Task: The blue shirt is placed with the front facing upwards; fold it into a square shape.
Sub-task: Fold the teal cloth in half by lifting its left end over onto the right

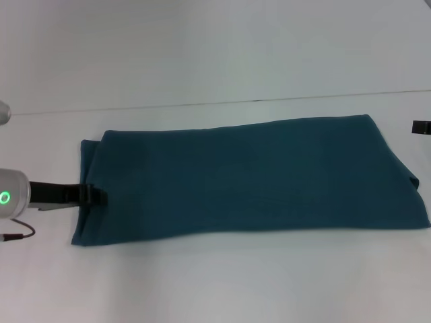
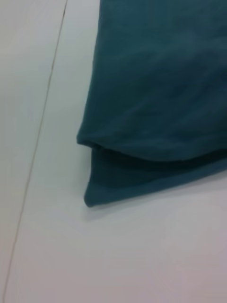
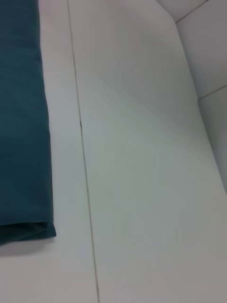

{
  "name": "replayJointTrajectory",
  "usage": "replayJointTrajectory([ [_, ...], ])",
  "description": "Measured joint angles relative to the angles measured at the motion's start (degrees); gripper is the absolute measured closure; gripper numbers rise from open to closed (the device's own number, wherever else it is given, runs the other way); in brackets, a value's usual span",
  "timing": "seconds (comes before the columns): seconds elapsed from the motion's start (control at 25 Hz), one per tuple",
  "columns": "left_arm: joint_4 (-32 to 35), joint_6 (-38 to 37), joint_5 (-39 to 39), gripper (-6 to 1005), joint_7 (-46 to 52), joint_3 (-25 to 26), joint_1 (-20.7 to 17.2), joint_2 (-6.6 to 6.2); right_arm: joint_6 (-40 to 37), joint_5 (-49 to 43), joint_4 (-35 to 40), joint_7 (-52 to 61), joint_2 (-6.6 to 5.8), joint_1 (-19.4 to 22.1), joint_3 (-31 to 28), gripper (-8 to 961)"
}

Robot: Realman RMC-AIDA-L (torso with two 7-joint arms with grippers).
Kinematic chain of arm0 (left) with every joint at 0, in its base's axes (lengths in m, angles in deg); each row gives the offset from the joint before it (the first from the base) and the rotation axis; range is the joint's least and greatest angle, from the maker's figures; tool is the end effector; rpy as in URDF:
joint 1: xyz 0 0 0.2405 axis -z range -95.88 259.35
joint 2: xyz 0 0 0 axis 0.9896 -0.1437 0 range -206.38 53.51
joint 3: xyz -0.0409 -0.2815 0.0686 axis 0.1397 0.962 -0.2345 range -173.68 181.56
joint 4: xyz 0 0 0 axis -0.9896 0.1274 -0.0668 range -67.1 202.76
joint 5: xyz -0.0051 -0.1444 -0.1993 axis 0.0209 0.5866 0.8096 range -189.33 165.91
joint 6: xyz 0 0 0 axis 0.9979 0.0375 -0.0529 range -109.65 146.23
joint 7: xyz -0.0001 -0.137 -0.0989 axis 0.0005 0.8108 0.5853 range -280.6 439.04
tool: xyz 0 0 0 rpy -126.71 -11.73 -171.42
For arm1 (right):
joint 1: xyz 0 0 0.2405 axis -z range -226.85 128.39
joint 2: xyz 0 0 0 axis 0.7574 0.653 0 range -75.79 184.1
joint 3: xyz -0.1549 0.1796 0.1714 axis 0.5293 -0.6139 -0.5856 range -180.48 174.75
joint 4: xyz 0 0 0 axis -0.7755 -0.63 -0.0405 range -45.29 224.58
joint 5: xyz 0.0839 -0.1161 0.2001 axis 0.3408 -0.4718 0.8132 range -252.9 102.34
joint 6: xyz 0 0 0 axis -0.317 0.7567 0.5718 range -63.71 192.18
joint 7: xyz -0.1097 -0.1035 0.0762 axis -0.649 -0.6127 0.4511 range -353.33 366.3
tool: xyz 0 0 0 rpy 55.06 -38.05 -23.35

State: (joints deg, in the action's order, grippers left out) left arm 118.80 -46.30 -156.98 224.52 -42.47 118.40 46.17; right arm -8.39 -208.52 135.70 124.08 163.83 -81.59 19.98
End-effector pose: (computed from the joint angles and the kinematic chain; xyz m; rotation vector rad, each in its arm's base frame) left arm -0.3135 0.4603 -0.0330 -2.0754 -1.5528 -0.1618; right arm 0.3962 0.4420 0.1216 -1.9854 1.2973 0.4247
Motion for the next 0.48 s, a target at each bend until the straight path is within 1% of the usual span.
replayJointTrajectory([
  [0.16,1.1,0.0,0.2,810,0.0,1.1,-0.7,0.03,-0.1,0.0,0.0,0.0,0.00,0.0,0.0,37],
  [0.36,3.7,-1.7,0.4,577,0.0,2.3,-1.3,0.28,-0.1,0.3,0.0,0.0,0.00,0.0,0.3,38],
  [0.48,4.1,-3.8,0.5,339,-0.1,2.5,-1.3,0.32,-0.2,0.6,0.0,0.0,0.00,-0.1,0.3,38],
])
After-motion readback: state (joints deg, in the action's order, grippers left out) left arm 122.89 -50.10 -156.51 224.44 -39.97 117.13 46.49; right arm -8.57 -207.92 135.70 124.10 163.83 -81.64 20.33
